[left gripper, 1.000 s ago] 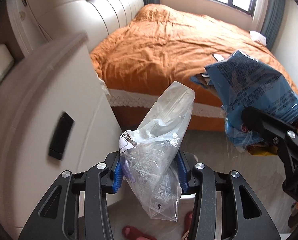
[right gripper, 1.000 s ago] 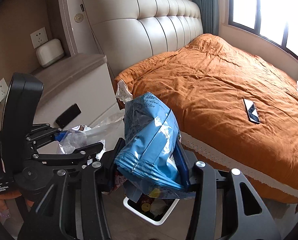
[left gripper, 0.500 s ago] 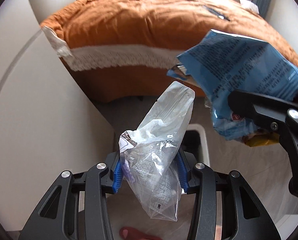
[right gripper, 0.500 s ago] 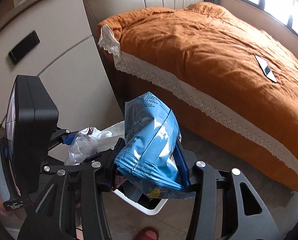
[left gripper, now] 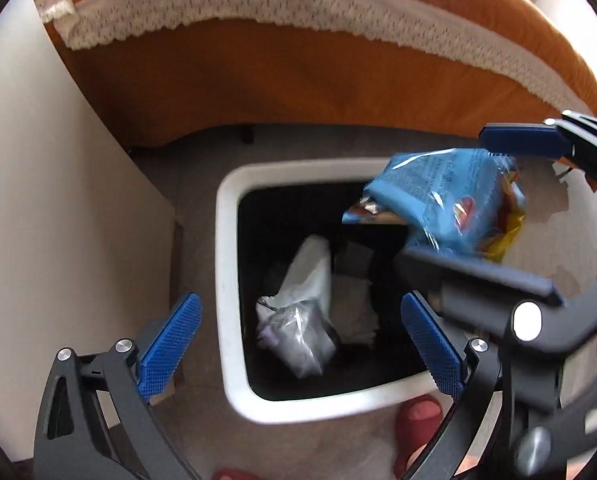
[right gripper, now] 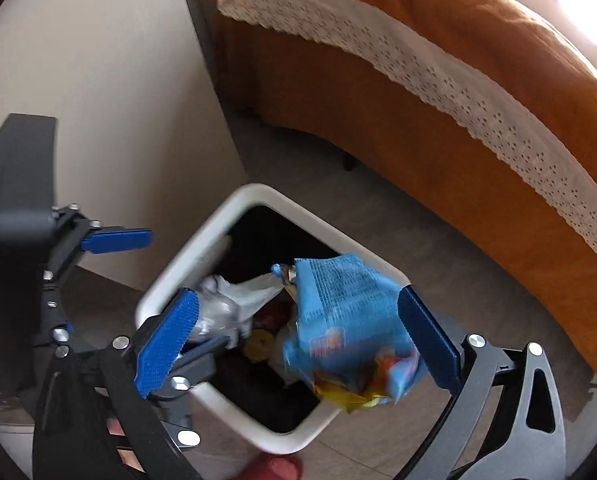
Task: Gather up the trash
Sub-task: 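Open both tools to drop the bags into the bin, then move both open tools back toward the desk wrappers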
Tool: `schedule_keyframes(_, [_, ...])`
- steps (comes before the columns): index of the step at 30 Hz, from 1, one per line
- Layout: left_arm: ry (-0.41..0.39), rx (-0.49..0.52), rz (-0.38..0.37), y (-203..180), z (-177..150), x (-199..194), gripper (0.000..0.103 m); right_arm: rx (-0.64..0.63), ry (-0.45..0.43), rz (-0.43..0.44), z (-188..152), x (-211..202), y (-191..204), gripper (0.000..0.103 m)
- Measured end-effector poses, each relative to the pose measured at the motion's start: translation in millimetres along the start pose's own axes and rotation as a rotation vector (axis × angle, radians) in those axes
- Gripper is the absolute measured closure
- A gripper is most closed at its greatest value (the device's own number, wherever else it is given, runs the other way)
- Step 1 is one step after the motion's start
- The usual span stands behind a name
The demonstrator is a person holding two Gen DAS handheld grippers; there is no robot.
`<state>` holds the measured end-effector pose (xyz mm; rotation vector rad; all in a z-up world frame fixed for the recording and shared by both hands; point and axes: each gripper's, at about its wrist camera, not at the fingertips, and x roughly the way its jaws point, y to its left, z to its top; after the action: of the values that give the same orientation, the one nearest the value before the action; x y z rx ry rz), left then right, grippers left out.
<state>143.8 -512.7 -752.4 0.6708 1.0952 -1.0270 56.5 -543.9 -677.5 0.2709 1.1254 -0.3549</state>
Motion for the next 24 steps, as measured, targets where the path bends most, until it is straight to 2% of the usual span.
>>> schedule_keyframes(3, [-0.012,0.015,0.022,-1.2,-5.5,-2.7,0.005,-0.018,0.007,-0.013,-3.0,3.1,1.8,0.004])
schedule_keyframes(9, [-0.024,-0.008,0.01,6.7,0.3,-19.8,0.005,-0.006,-0.004,-0.017,3.8,-13.4,1.6,0.003])
schedule_keyframes(18, [-0.086,-0.04,0.011,13.9,25.3,-95.0,0.005,0.006,-0.078,-0.05,43.3,-86.3,3.7,0.003])
schedule_keyframes(24, [-0.149,-0.062,0.029,19.6,42.5,-168.9,0.005,0.015,-0.148,-0.067,70.0,-153.4,11.1,0.003])
